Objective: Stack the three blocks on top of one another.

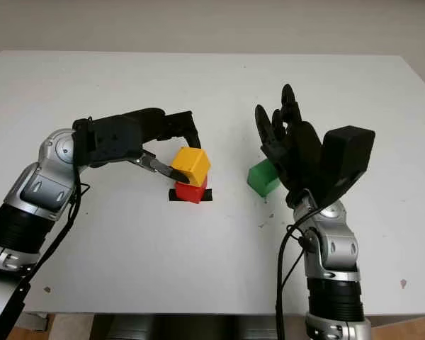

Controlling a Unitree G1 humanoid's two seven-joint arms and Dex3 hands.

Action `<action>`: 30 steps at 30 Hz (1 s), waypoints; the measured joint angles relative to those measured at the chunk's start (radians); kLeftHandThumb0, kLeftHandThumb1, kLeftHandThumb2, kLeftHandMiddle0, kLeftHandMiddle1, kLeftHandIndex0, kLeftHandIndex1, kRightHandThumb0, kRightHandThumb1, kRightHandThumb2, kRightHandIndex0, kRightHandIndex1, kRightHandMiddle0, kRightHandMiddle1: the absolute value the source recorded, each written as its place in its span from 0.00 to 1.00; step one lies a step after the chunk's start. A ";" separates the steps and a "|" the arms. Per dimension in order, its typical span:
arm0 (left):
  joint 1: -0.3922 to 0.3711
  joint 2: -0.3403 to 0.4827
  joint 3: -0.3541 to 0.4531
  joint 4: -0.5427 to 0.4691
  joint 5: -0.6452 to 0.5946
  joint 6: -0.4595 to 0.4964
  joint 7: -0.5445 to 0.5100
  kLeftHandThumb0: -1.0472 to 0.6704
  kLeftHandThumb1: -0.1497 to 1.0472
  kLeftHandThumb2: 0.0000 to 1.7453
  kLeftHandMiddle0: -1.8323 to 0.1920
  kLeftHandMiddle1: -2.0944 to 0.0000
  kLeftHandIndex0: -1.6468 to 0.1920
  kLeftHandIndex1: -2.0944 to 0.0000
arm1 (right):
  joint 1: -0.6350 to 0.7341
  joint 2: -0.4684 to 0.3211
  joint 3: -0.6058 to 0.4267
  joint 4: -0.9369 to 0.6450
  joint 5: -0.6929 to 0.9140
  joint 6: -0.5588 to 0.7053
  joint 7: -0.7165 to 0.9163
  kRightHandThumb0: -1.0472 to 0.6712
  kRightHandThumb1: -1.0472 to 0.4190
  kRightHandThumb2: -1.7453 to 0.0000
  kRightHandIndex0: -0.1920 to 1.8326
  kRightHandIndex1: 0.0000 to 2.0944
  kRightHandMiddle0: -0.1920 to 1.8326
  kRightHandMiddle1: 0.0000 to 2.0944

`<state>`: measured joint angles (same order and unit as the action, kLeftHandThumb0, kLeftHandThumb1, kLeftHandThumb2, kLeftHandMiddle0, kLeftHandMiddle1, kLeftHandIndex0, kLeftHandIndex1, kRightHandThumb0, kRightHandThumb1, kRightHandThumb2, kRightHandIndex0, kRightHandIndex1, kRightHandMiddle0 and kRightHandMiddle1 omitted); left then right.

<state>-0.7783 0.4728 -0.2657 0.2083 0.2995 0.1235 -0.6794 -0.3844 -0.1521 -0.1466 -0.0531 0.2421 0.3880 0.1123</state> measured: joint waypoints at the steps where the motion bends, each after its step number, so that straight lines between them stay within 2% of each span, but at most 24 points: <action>1: 0.000 0.000 0.000 0.000 0.001 -0.002 0.000 0.38 0.98 0.03 0.81 0.97 0.81 0.12 | 0.000 0.000 0.000 -0.001 0.000 0.000 0.000 0.31 0.00 0.77 0.00 0.00 0.00 0.00; 9: 0.000 0.000 0.000 0.003 0.012 -0.013 0.002 0.38 0.98 0.03 0.81 0.97 0.81 0.10 | 0.000 0.004 0.000 -0.001 0.000 0.000 -0.007 0.30 0.00 0.78 0.00 0.00 0.00 0.00; 17: 0.000 0.000 -0.001 0.018 0.037 -0.045 0.012 0.38 0.98 0.03 0.80 0.97 0.81 0.14 | 0.002 0.004 0.001 -0.006 -0.001 0.000 -0.006 0.31 0.00 0.77 0.00 0.00 0.00 0.00; 30: 0.000 0.000 -0.002 0.027 0.051 -0.057 0.019 0.38 0.98 0.03 0.80 0.97 0.80 0.14 | 0.007 0.005 0.001 -0.014 -0.001 0.001 -0.009 0.31 0.00 0.78 0.00 0.00 0.00 0.00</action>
<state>-0.7780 0.4729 -0.2673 0.2355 0.3507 0.0663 -0.6607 -0.3770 -0.1472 -0.1451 -0.0670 0.2412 0.3885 0.1037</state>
